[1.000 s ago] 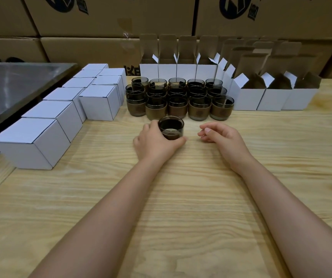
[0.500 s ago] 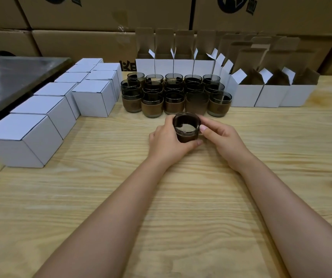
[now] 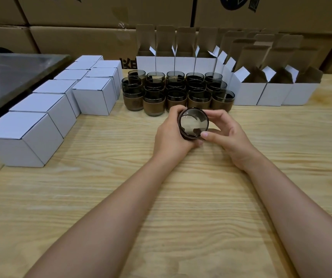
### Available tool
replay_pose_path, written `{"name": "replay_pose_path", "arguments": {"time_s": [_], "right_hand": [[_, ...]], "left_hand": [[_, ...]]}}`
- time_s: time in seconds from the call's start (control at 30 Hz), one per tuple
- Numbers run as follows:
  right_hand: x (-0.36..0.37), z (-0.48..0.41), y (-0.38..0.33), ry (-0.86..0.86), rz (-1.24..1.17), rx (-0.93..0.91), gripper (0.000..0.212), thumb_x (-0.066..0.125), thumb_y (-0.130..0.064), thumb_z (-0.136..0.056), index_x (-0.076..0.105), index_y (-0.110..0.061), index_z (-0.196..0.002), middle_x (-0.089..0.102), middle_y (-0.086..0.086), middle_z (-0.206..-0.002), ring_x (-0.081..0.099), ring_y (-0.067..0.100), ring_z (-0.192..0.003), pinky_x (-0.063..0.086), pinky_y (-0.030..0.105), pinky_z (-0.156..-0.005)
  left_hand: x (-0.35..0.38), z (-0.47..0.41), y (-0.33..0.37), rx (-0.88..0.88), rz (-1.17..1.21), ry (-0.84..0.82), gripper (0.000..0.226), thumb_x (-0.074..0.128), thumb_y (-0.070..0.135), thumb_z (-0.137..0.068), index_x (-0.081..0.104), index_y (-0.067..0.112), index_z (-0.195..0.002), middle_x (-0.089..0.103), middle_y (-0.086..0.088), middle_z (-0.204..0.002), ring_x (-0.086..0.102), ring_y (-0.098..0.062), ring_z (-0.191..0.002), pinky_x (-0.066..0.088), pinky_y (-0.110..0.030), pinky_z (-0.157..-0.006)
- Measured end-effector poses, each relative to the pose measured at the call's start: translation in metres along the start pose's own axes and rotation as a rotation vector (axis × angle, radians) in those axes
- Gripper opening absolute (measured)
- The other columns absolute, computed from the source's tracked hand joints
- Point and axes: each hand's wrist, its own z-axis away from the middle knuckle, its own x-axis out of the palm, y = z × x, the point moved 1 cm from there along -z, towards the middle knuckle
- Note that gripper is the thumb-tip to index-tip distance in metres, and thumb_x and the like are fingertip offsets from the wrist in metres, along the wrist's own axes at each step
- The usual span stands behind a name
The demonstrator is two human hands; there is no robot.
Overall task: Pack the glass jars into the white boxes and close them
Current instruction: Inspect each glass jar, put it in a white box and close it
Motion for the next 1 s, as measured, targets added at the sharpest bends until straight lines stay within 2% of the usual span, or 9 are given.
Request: {"name": "replay_pose_path", "arguments": {"time_s": [0.13,0.23,0.33,0.47,0.57,0.63,0.73,0.87,1.0], "right_hand": [[-0.001,0.0,0.0,-0.009,0.012,0.043,0.049,0.064,0.009,-0.082,0.049,-0.012,-0.123,0.056,0.008,-0.126,0.062,0.01,-0.107,0.051,0.03,-0.094],[0.002,-0.001,0.002,-0.05,0.038,0.054,0.051,0.067,0.005,-0.082,0.045,-0.023,-0.12,0.053,0.0,-0.126,0.064,0.005,-0.093,0.052,0.025,-0.086],[0.004,-0.002,0.006,-0.054,0.064,0.055,0.055,0.073,0.0,-0.08,0.041,-0.029,-0.115,0.05,-0.006,-0.124,0.063,0.0,-0.093,0.051,0.02,-0.082],[0.007,-0.003,0.005,-0.004,0.104,0.051,0.058,0.077,-0.02,-0.067,0.04,-0.032,-0.109,0.048,-0.005,-0.121,0.061,0.003,-0.091,0.05,0.021,-0.079],[0.01,-0.005,0.005,0.059,0.162,0.05,0.061,0.084,-0.024,-0.065,0.038,-0.032,-0.104,0.049,0.004,-0.124,0.061,0.014,-0.094,0.052,0.035,-0.084],[0.014,-0.006,0.005,0.126,0.186,0.062,0.062,0.085,-0.033,-0.06,0.038,-0.031,-0.101,0.053,0.005,-0.117,0.06,0.017,-0.098,0.052,0.038,-0.086],[0.022,-0.009,0.004,0.251,0.229,0.096,0.063,0.078,-0.049,-0.056,0.037,-0.027,-0.099,0.055,0.0,-0.104,0.058,0.011,-0.092,0.052,0.033,-0.08],[0.026,-0.012,0.006,0.369,0.217,0.078,0.049,0.079,-0.048,-0.07,0.036,-0.031,-0.086,0.049,-0.009,-0.085,0.052,-0.001,-0.073,0.046,0.021,-0.065],[0.029,-0.013,0.008,0.415,0.173,0.045,0.035,0.069,-0.042,-0.084,0.037,-0.027,-0.084,0.046,-0.012,-0.077,0.047,-0.009,-0.058,0.041,0.013,-0.057]], "left_hand": [[0.0,0.0,0.001,0.004,-0.003,0.007,0.08,0.091,0.021,-0.056,0.046,0.025,-0.122,0.063,0.011,-0.108,0.062,-0.016,-0.1,0.05,-0.034,-0.086],[-0.001,0.001,0.003,0.019,-0.018,0.021,0.073,0.089,0.023,-0.06,0.047,0.025,-0.12,0.062,0.012,-0.103,0.062,-0.017,-0.098,0.05,-0.033,-0.082],[-0.002,0.002,0.005,0.039,-0.03,0.021,0.067,0.085,0.023,-0.062,0.049,0.025,-0.119,0.06,0.014,-0.096,0.063,-0.019,-0.095,0.05,-0.034,-0.079],[-0.001,0.003,0.005,0.061,-0.059,0.017,0.065,0.083,0.021,-0.065,0.049,0.023,-0.12,0.065,0.009,-0.105,0.062,-0.02,-0.096,0.05,-0.036,-0.08],[0.0,0.003,0.006,0.078,-0.086,0.016,0.064,0.082,0.02,-0.066,0.049,0.022,-0.12,0.066,0.007,-0.107,0.062,-0.02,-0.096,0.05,-0.037,-0.079],[0.001,0.004,0.006,0.091,-0.1,0.012,0.064,0.083,0.021,-0.065,0.049,0.022,-0.12,0.067,0.006,-0.106,0.063,-0.021,-0.095,0.05,-0.037,-0.078],[0.003,0.005,0.006,0.122,-0.114,0.007,0.066,0.085,0.021,-0.064,0.05,0.02,-0.12,0.068,0.003,-0.104,0.064,-0.023,-0.093,0.05,-0.037,-0.076],[0.006,0.004,0.006,0.154,-0.154,-0.001,0.061,0.082,0.024,-0.067,0.048,0.021,-0.117,0.067,0.003,-0.094,0.063,-0.022,-0.085,0.044,-0.032,-0.067],[0.007,0.004,0.004,0.184,-0.168,0.009,0.058,0.082,0.026,-0.068,0.047,0.022,-0.114,0.065,0.007,-0.09,0.062,-0.018,-0.081,0.039,-0.026,-0.063]]}}
